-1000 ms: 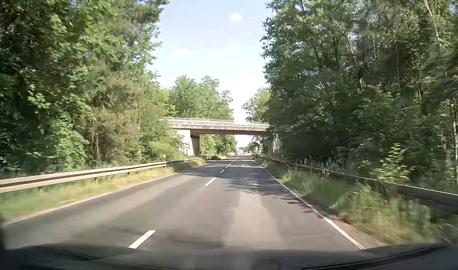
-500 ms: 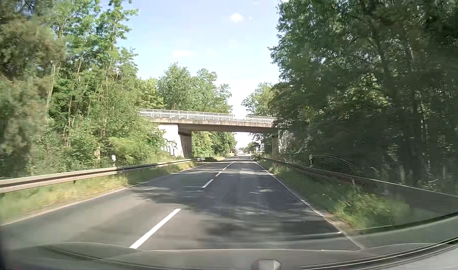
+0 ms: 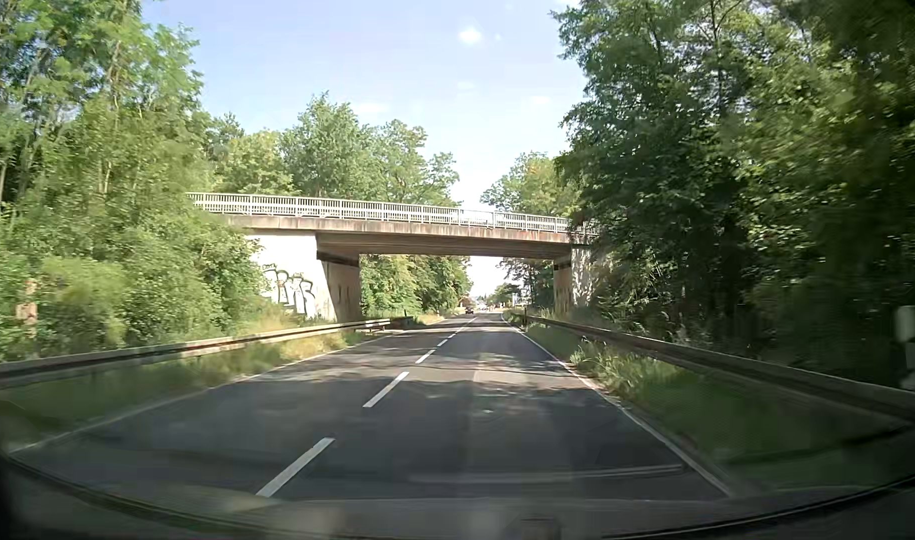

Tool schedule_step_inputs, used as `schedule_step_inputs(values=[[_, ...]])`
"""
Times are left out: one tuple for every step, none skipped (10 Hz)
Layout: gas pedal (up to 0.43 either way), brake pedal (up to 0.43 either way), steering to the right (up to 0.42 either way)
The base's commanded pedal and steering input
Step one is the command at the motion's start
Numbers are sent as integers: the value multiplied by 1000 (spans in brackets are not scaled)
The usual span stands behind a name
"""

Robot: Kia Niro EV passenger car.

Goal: Follow the waypoints while adhering to traffic rules and regulations

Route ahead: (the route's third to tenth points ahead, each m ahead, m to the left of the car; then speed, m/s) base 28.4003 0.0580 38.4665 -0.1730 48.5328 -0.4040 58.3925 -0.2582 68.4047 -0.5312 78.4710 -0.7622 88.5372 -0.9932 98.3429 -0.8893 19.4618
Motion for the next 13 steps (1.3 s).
schedule_step_inputs(values=[[20,30,0],[20,30,0],[20,30,1],[20,30,1],[20,30,1],[20,30,1],[20,30,1],[20,30,1],[20,30,1],[20,30,1],[20,30,0],[20,30,1],[20,30,0]])
